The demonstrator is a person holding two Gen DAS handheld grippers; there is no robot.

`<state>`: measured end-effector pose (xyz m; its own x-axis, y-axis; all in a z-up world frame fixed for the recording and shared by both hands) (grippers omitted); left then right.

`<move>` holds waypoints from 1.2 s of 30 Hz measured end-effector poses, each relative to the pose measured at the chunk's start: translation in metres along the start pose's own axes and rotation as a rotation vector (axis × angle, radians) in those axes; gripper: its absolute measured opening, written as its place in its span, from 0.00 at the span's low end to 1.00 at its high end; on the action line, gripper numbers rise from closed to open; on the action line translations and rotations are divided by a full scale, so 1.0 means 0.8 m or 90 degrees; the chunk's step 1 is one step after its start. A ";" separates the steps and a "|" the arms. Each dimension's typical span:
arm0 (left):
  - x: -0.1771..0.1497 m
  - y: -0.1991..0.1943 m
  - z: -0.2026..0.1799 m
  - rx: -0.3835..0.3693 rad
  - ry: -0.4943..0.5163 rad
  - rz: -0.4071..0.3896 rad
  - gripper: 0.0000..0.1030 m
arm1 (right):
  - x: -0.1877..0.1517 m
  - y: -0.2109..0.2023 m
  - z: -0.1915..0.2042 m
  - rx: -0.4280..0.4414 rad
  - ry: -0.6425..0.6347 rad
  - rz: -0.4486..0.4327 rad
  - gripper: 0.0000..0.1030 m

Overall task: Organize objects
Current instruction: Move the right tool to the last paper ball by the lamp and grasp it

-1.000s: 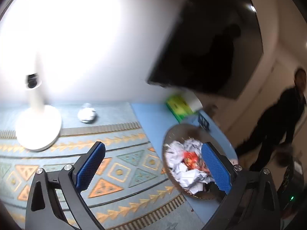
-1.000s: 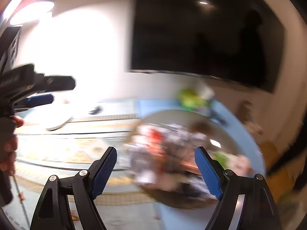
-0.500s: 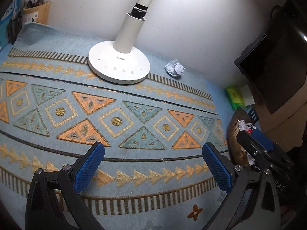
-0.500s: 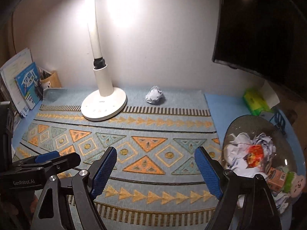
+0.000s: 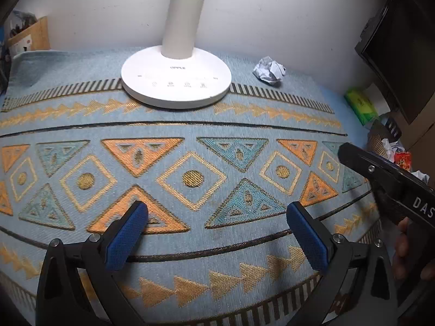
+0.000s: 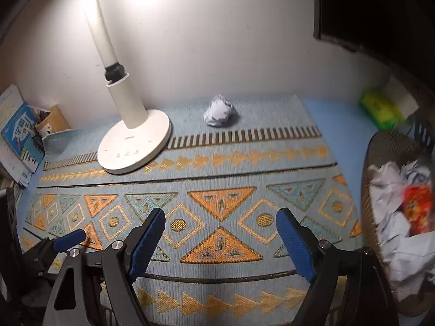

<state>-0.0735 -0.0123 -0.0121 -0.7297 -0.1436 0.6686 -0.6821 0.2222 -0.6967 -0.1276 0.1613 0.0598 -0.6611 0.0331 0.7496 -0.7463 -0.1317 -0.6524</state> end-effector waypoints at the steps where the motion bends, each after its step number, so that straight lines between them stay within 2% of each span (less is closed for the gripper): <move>1: -0.002 0.006 -0.002 0.001 0.003 0.004 0.99 | -0.004 0.014 -0.004 -0.009 0.012 0.011 0.80; 2: -0.001 0.005 -0.006 0.015 0.020 -0.020 0.99 | -0.006 0.028 -0.007 -0.023 0.017 0.018 0.80; 5: -0.002 0.009 -0.011 0.018 0.047 -0.041 0.99 | 0.000 0.078 -0.017 -0.054 0.034 0.040 0.81; 6: -0.001 0.010 -0.011 0.018 0.051 -0.052 0.99 | 0.005 0.097 -0.019 -0.057 0.040 0.057 0.90; 8: 0.000 0.011 -0.011 0.022 0.062 -0.070 0.99 | 0.029 0.123 -0.009 -0.073 0.013 0.037 0.91; 11: 0.000 0.014 -0.016 0.041 0.080 -0.063 0.99 | 0.056 0.163 0.007 -0.045 -0.013 0.034 0.91; 13: 0.000 0.014 -0.016 0.044 0.088 -0.060 0.99 | 0.071 0.187 0.013 -0.087 -0.050 0.016 0.93; 17: 0.000 0.013 -0.016 0.036 0.109 -0.050 0.99 | 0.100 0.218 0.009 -0.117 -0.025 0.005 0.93; 18: 0.000 0.014 -0.017 0.037 0.116 -0.044 0.99 | 0.107 0.223 0.009 -0.115 -0.027 -0.006 0.82; 19: 0.000 0.014 -0.017 0.037 0.122 -0.037 0.99 | 0.112 0.227 0.011 -0.105 -0.034 -0.019 0.61; 20: 0.002 0.014 -0.017 0.038 0.126 -0.026 0.99 | 0.118 0.229 0.014 -0.077 -0.037 -0.025 0.51; 22: 0.004 0.011 -0.016 0.031 0.112 -0.007 0.99 | 0.123 0.221 0.021 -0.072 -0.069 -0.032 0.51; 23: 0.006 0.009 -0.015 0.022 0.092 0.000 0.99 | 0.123 0.209 0.023 -0.052 -0.073 -0.048 0.51; 26: 0.010 0.002 -0.008 -0.007 0.015 0.019 0.99 | 0.117 0.155 0.027 -0.003 -0.088 -0.080 0.51; 29: 0.010 -0.004 -0.007 -0.011 -0.032 0.037 0.99 | 0.100 0.094 0.025 0.028 -0.114 -0.086 0.51; 32: 0.002 -0.012 -0.025 -0.003 -0.022 0.053 0.99 | 0.078 0.034 0.018 0.050 -0.142 -0.084 0.51; 36: -0.012 -0.047 -0.058 -0.002 0.000 0.048 0.99 | 0.041 -0.036 -0.003 0.060 -0.149 -0.076 0.52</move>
<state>-0.0385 0.0253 0.0201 -0.7788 -0.1257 0.6146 -0.6252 0.2359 -0.7440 -0.1278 0.1684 0.1032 -0.5244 -0.1750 0.8333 -0.8002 -0.2330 -0.5526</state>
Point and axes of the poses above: each gripper's, at about its wrist camera, not at the fingertips, and y roughly the way its jaws point, z to its left, x to its top, the point moved 3 cm from there along y, roughly the way its jaws point, and after that the axes turned 12 degrees about -z, right-handed, at the moved point
